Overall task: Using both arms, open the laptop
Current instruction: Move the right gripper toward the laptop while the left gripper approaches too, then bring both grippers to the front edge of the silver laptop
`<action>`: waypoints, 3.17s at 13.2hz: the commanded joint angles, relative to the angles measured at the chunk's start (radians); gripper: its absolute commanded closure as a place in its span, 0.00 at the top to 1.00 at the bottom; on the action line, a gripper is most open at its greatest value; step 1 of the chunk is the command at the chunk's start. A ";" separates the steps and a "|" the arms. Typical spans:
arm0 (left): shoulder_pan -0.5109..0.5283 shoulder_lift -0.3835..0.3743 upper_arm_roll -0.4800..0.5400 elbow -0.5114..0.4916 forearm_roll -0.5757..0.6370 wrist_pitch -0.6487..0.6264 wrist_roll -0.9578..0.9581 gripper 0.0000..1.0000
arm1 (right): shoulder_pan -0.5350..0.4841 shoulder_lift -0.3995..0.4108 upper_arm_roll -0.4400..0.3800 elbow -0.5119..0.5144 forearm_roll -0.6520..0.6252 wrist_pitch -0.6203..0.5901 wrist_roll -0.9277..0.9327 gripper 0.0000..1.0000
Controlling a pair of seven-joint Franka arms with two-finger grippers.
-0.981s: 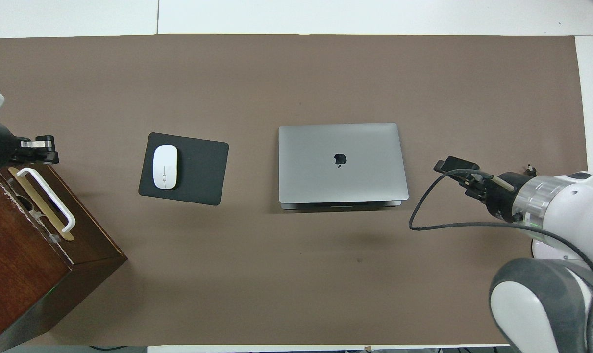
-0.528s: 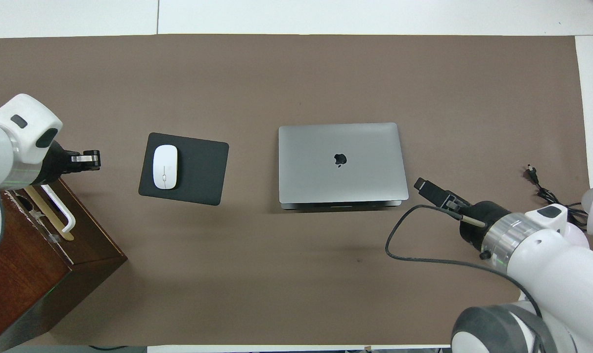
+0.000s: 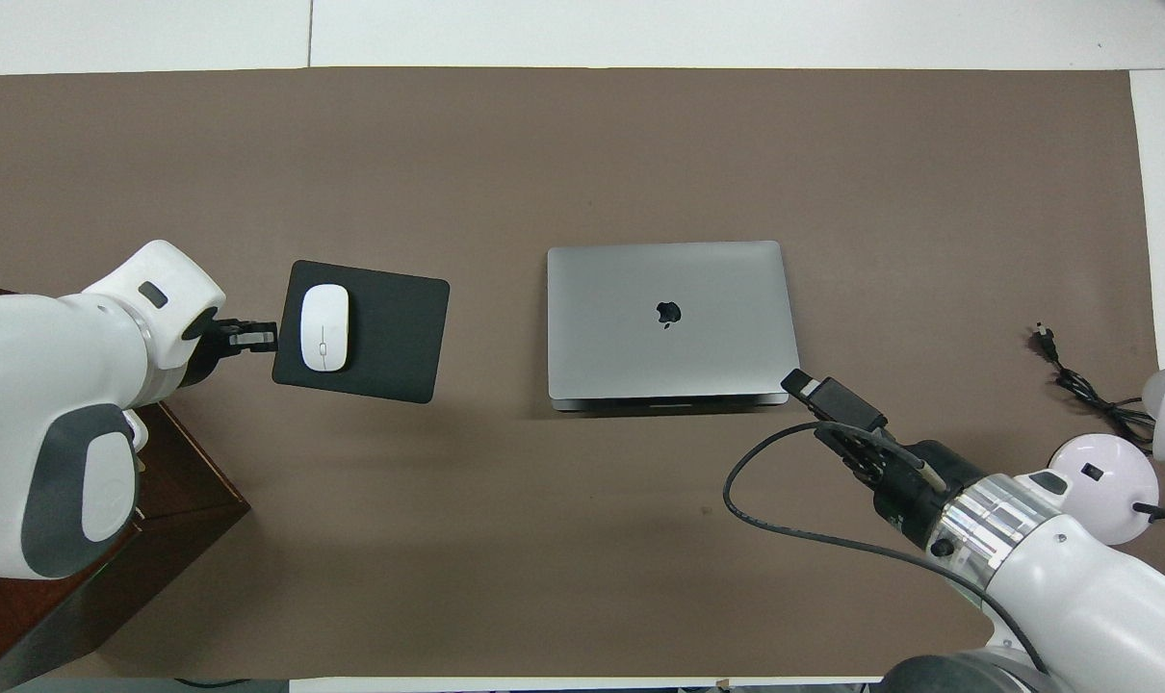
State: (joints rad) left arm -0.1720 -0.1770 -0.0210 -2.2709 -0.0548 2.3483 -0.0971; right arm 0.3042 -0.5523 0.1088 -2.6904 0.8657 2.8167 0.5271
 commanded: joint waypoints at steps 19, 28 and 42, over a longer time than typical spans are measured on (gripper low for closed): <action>-0.412 0.125 0.013 -0.381 -0.011 0.888 -0.240 0.00 | 0.101 0.204 0.238 -0.114 0.380 0.420 0.214 0.99; -0.553 0.312 0.018 -0.372 -0.060 1.155 -0.248 0.00 | 0.085 0.337 0.235 -0.034 0.444 0.422 0.100 0.99; -0.601 0.422 0.020 -0.248 -0.056 1.155 -0.230 0.00 | 0.009 0.479 0.233 0.092 0.443 0.432 0.016 0.99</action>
State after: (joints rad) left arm -0.7518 0.2046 -0.0179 -2.5525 -0.0965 3.4830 -0.3394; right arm 0.3336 -0.1039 0.3387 -2.6332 1.2772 3.2339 0.6030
